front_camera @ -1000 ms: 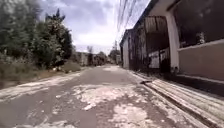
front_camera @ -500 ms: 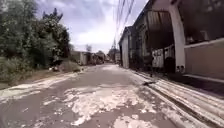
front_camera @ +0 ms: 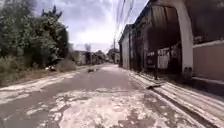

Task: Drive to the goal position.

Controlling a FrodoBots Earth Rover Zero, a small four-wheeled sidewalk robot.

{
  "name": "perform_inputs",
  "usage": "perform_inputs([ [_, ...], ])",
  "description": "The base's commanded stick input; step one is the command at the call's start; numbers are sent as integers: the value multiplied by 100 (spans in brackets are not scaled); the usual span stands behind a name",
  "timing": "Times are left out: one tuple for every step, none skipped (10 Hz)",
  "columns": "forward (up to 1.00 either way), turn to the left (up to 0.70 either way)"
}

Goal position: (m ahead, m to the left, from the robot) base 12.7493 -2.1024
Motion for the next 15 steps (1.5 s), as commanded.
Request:
perform_inputs([
  [70, 0],
  [70, 0],
  [70, 0],
  [70, 0],
  [70, 0],
  [70, 0],
  [70, 0],
  [70, 0],
  [70, 0],
  [70, 0],
  [70, 0],
  [70, 0],
  [70, 0],
  [70, 0],
  [70, 0],
])
